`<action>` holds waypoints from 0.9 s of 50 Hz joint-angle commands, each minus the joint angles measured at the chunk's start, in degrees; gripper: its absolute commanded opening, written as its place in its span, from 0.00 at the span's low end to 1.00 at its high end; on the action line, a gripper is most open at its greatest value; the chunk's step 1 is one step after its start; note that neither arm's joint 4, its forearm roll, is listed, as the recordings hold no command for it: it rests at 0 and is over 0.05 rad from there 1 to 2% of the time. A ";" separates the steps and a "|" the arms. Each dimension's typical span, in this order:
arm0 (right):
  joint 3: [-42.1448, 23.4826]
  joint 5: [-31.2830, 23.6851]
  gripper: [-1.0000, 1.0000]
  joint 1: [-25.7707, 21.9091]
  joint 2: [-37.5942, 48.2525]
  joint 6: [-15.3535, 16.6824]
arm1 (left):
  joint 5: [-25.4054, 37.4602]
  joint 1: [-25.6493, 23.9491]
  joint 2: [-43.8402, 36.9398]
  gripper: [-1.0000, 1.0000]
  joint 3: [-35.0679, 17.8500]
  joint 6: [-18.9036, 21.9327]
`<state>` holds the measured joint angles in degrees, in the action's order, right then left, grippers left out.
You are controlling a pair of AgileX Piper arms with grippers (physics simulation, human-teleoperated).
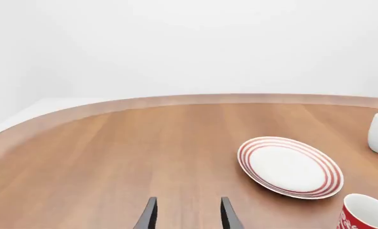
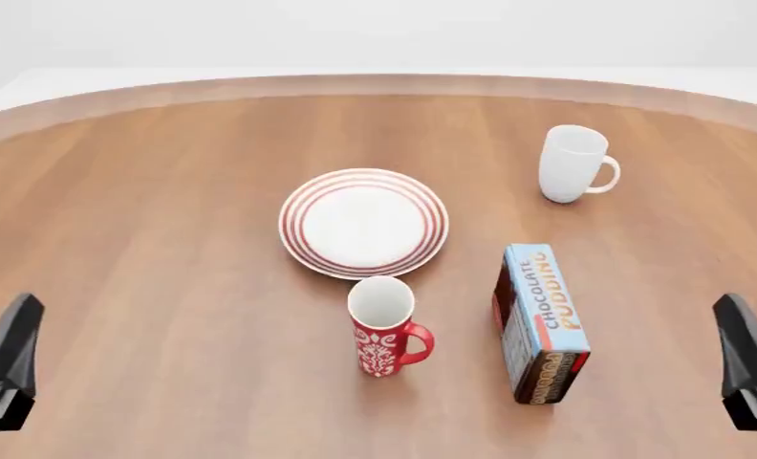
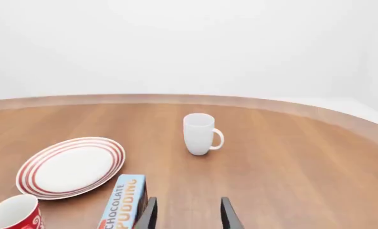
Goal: Pick up the red mug and put it on the plate
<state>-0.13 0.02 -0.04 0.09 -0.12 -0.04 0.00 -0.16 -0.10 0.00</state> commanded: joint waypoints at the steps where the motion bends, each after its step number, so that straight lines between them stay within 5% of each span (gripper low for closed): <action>1: -0.24 0.13 1.00 -0.22 0.23 -0.29 | -0.06 0.00 -0.25 1.00 -0.15 0.00; 12: -1.75 -0.90 1.00 -0.72 0.10 -0.85 | -0.06 0.00 -0.25 1.00 -0.15 0.00; 40: -21.42 -5.16 1.00 -20.72 18.08 6.09 | -0.06 0.00 -0.25 1.00 -0.15 0.00; 43: -23.81 -6.20 1.00 -21.34 20.16 2.81 | -0.06 0.00 -0.25 1.00 -0.15 0.00; 45: -24.77 -6.47 1.00 -22.59 21.68 4.02 | -0.06 0.00 -0.25 1.00 -0.15 0.00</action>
<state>-18.26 -4.40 -17.31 15.07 3.47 -0.10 0.00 -0.42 -0.24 0.00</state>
